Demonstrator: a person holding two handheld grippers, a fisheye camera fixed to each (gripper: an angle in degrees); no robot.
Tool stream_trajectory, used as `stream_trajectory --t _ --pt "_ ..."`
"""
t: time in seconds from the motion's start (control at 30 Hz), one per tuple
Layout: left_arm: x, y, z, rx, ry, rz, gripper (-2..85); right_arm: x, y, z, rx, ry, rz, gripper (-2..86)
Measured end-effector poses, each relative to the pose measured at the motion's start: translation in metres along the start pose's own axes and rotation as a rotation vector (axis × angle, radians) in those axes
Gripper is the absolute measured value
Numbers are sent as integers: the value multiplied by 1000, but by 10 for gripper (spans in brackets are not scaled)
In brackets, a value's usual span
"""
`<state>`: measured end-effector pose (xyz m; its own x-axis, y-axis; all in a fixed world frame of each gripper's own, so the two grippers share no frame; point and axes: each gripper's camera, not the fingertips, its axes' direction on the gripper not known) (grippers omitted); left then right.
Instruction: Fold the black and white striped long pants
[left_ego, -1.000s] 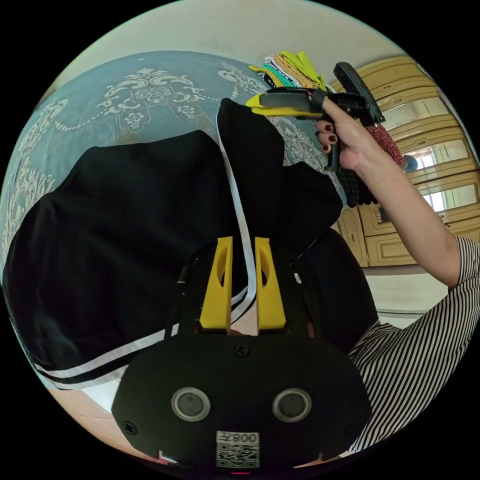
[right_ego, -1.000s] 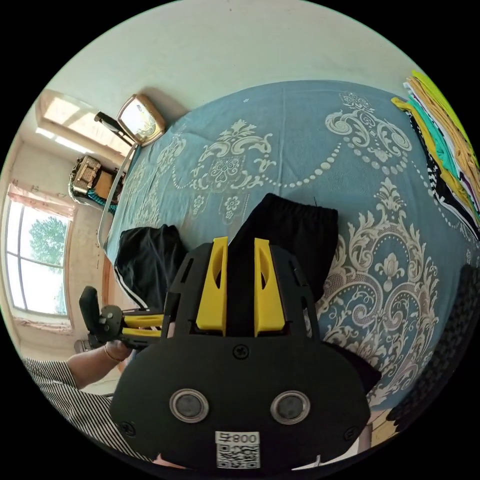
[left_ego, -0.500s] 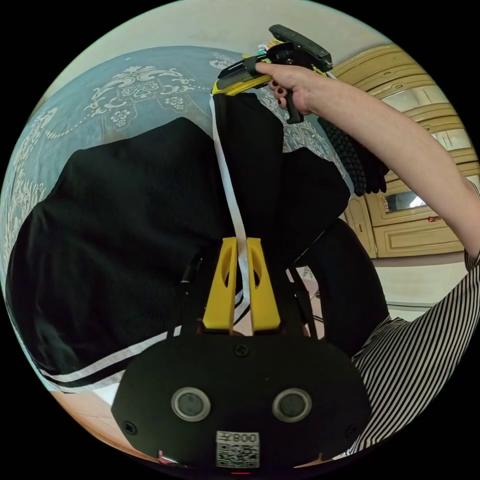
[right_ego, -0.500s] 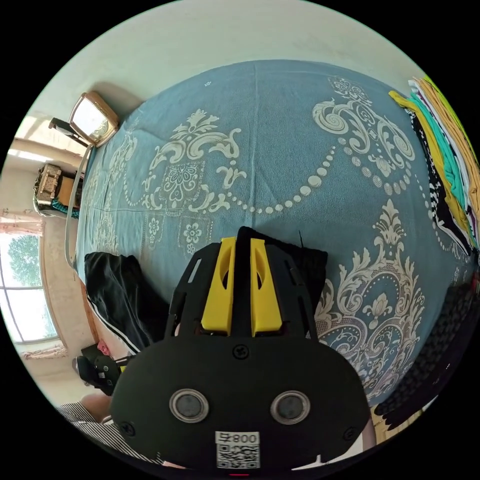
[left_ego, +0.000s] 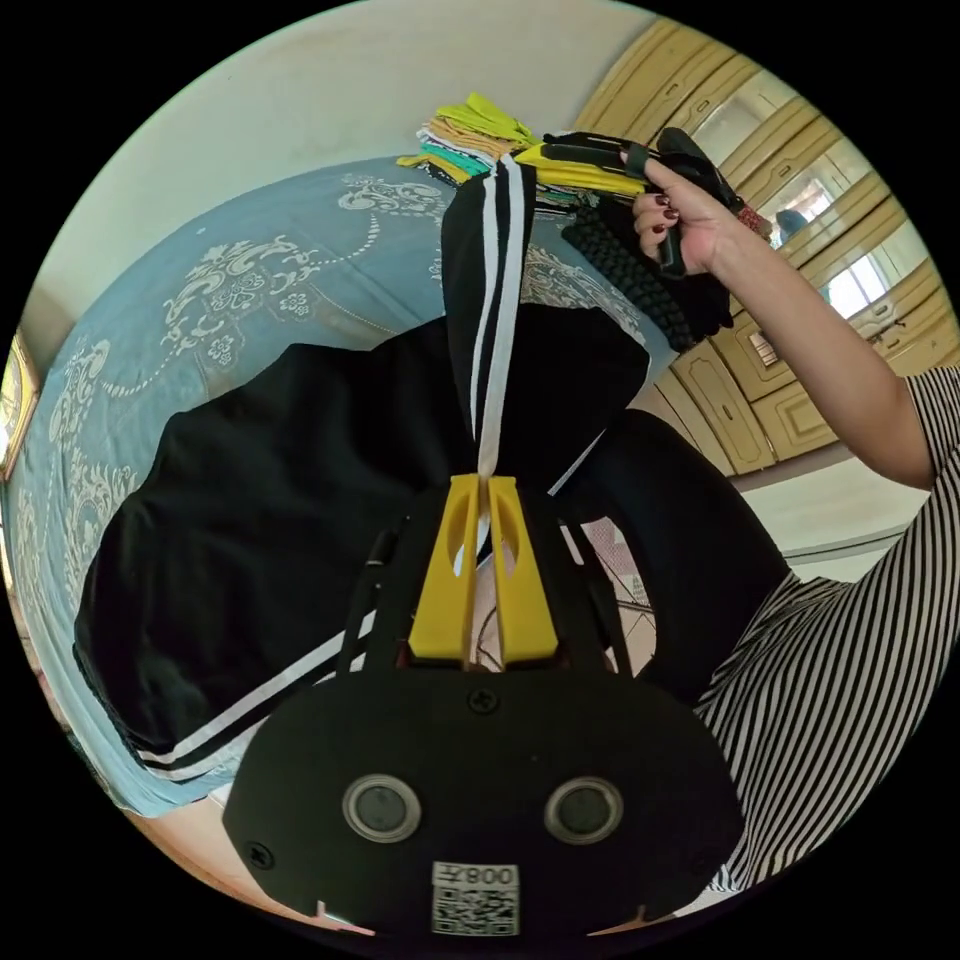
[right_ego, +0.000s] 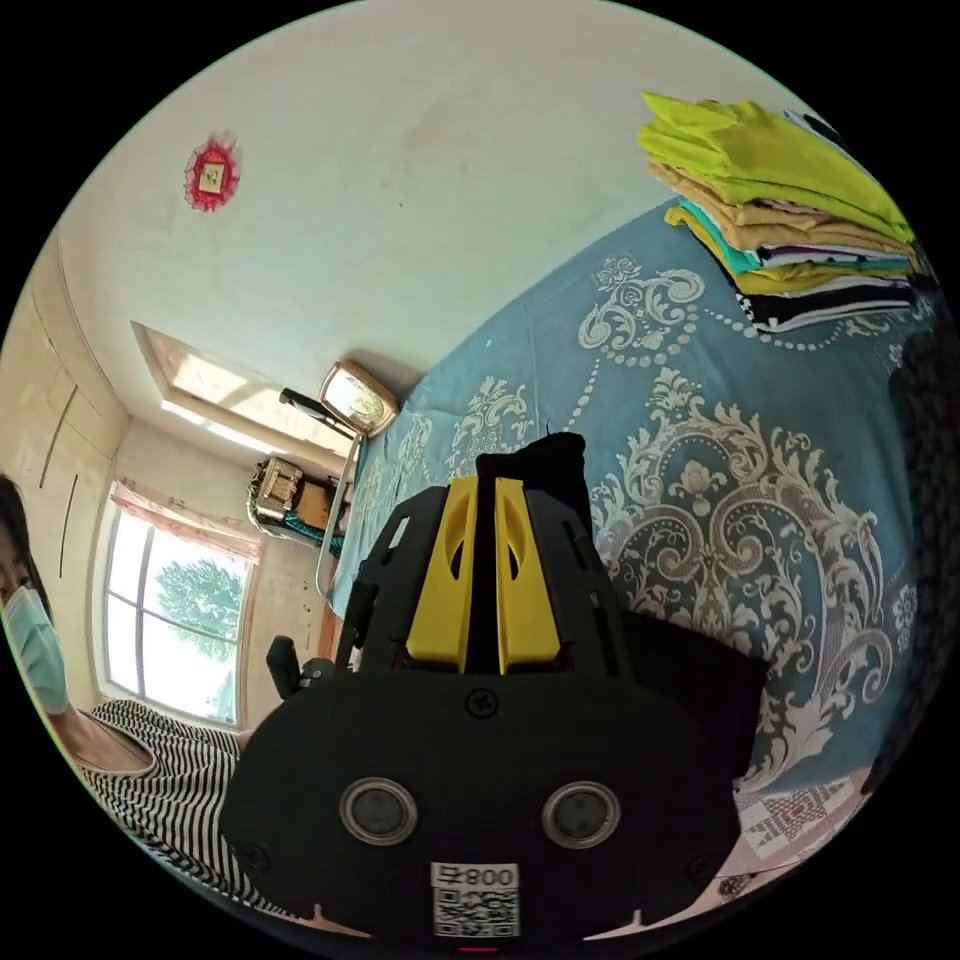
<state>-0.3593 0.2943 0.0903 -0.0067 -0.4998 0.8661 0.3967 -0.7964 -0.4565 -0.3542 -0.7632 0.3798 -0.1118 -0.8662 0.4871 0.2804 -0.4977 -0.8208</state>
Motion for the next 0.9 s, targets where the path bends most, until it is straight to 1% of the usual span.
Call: stream_trajectory --t 0.07,0.27,0.47,0.6,0.8,0.9 --pt "17 -15 -21 -29 -12 39 16 31 48 -38 59 -22 46 26" --pt "55 -56 -63 -151 -107 152 15 121 164 -93 149 -104 226 25" --pt "78 -101 -97 -278 -155 213 18 189 262 -121 187 -125 358 25" --pt "84 -127 -121 -337 -161 218 23 221 306 -131 182 -132 404 25" --pt "87 -169 -190 -341 -90 189 38 267 364 -137 172 -146 460 25" --pt "96 -197 -232 -286 13 201 42 283 387 -138 166 -156 468 26"
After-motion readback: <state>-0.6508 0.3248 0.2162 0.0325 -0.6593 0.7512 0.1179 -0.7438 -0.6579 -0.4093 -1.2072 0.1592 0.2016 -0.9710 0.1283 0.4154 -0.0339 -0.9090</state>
